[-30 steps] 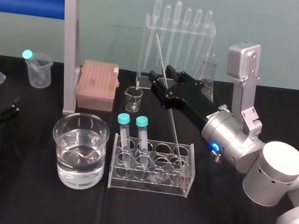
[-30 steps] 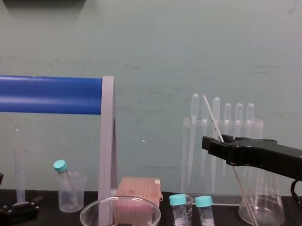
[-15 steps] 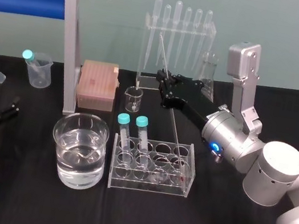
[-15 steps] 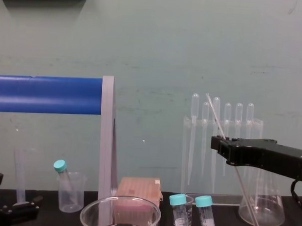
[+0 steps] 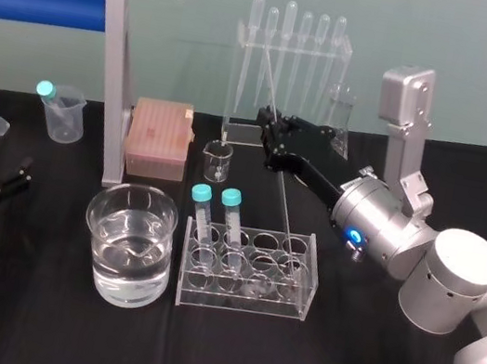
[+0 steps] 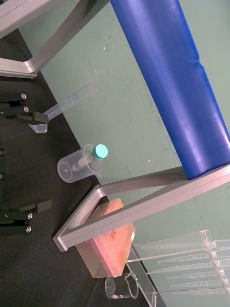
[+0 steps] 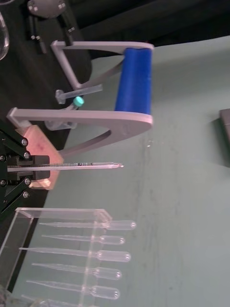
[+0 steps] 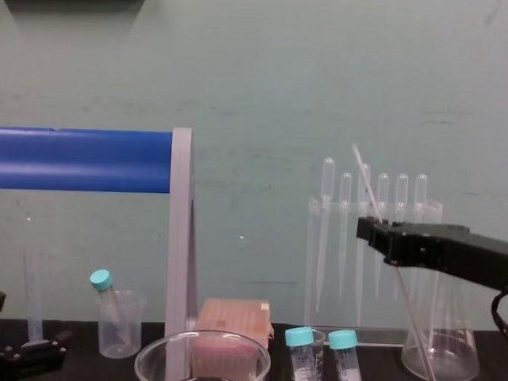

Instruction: Hold the thermometer with one hand and immerse one end into the beaker, then reinsert it into the test tube rack.

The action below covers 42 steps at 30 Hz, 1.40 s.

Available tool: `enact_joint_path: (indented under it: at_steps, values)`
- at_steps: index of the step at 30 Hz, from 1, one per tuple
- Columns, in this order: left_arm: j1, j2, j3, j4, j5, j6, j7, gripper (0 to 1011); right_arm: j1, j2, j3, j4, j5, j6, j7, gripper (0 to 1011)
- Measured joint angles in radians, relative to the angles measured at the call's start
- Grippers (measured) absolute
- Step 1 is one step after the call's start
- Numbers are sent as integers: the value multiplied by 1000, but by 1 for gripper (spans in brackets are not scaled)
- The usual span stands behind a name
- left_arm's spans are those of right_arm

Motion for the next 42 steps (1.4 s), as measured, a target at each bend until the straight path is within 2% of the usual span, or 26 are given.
enact_joint_path:
  at_steps: [12, 24, 29, 33, 42]
  values:
    - [0, 0, 0, 0, 0, 0, 0, 1008, -3, 1, 48, -58, 72, -42, 33, 58]
    - [0, 0, 0, 0, 0, 0, 0, 1008, 41, -6, 67, -88, 148, -135, 89, 58]
    - [0, 0, 0, 0, 0, 0, 0, 1008, 74, -25, 54, -69, 173, -207, 135, 58]
    - [0, 0, 0, 0, 0, 0, 0, 1008, 103, -45, 38, -35, 208, -242, 183, 58]
    - [0, 0, 0, 0, 0, 0, 0, 1008, 166, -77, -22, 20, 265, -270, 269, 58]
